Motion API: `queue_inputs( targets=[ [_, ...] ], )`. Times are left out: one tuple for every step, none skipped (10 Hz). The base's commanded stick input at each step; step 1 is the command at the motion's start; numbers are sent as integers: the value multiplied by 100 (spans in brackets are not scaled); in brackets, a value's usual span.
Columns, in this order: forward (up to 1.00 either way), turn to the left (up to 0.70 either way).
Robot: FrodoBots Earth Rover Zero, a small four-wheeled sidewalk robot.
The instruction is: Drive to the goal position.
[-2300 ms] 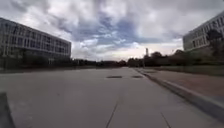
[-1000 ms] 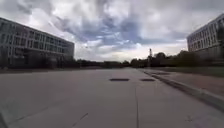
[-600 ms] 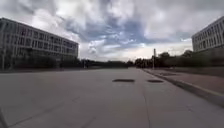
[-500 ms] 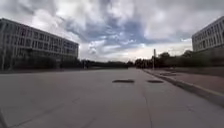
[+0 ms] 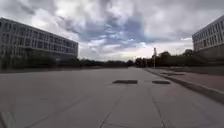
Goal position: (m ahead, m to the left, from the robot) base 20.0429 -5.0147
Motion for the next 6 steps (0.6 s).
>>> queue_inputs(
  targets=[
    [100, 6],
    [100, 0],
    [100, 4],
    [100, 5],
    [100, 14],
    [100, 36]
  ],
)
